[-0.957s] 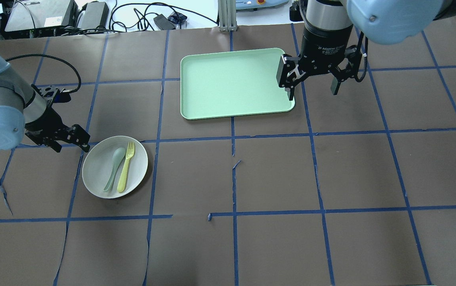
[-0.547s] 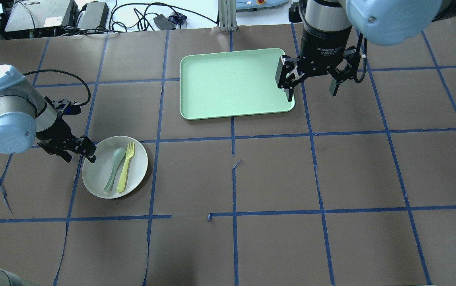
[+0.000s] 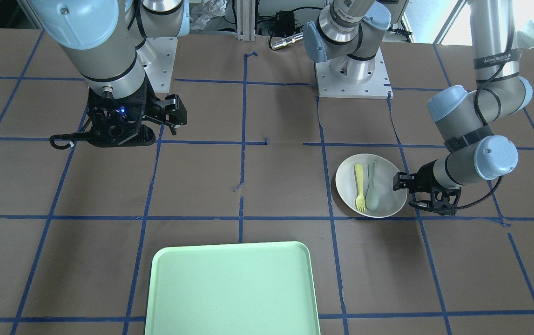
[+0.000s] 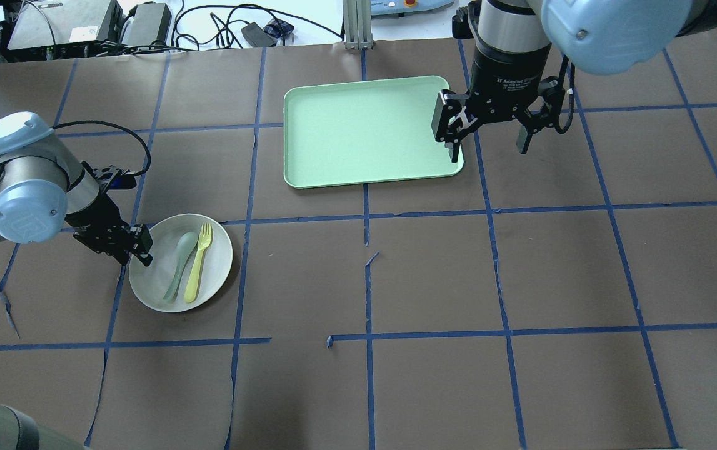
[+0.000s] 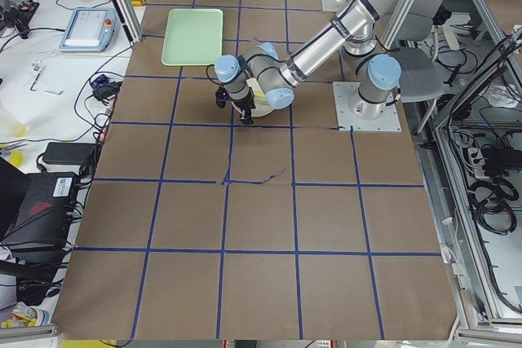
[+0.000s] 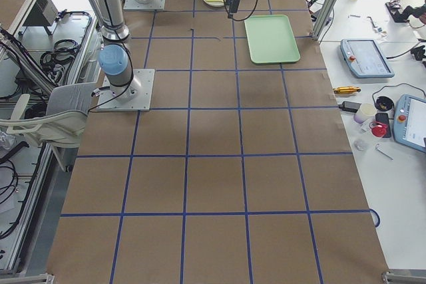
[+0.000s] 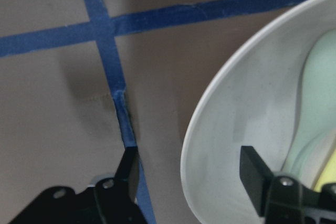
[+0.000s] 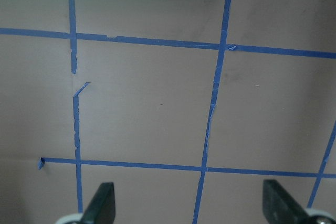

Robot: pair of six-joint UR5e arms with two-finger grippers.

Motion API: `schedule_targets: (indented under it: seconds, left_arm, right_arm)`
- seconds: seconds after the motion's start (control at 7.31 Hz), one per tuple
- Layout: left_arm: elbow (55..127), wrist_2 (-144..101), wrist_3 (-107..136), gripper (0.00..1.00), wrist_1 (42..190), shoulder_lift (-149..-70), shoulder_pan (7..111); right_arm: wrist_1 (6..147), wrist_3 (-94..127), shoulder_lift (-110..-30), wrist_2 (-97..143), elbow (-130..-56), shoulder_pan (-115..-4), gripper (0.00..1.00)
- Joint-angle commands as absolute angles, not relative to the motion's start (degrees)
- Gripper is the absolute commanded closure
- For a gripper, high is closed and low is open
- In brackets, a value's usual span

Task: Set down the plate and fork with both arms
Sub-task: 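Move the left gripper down to the rim of the white plate and grasp it, then carry the white plate with the left gripper onto the mint-green tray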

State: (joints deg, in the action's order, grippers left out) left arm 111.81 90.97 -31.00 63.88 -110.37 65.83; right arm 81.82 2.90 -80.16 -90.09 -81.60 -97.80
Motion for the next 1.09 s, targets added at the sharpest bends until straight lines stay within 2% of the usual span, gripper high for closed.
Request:
schedule_targets:
  seconds: [0.0, 0.41, 0.96]
  left_arm:
    - [111.45, 90.97, -31.11, 1.00, 63.81, -110.83, 65.83]
    - [107.16, 90.71, -31.29, 1.00, 65.46, -110.30, 65.92]
    - [96.52, 85.00, -30.50, 1.00, 79.78, -111.00, 65.83]
  right_arm:
    - [81.83, 2.90, -80.07, -90.09, -81.65, -97.82, 0.00]
    - [81.83, 2.90, -80.07, -90.09, -81.74, -97.82, 0.00]
    - [81.83, 2.90, -79.98, -90.09, -81.74, -97.91, 0.00]
